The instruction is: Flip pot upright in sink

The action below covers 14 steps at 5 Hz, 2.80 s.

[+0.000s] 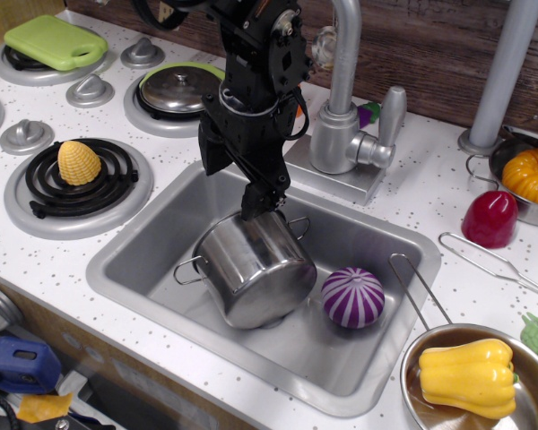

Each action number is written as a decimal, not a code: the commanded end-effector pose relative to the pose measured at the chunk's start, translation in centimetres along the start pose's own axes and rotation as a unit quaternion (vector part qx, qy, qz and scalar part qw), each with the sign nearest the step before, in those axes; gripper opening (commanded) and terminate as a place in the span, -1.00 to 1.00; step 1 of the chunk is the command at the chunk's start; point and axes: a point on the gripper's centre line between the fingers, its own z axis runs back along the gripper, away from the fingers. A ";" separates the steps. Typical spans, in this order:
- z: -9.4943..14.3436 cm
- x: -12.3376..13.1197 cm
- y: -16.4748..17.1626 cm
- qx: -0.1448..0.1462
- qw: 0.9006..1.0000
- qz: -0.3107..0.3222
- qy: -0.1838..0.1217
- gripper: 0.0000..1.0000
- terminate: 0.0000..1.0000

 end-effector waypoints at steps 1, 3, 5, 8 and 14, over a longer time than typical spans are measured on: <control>0.0 0.0 0.0 0.000 1.000 0.000 0.000 1.00 -1.00; -0.1 0.3 0.4 -0.163 0.985 0.053 -0.030 1.00 -1.00; -1.3 0.2 0.3 -0.259 0.961 0.078 -0.053 1.00 -1.00; -2.5 0.2 -1.5 -0.414 0.896 0.147 -0.059 1.00 -1.00; -0.5 1.1 -2.5 -0.263 0.931 0.236 -0.089 -1.00 -1.00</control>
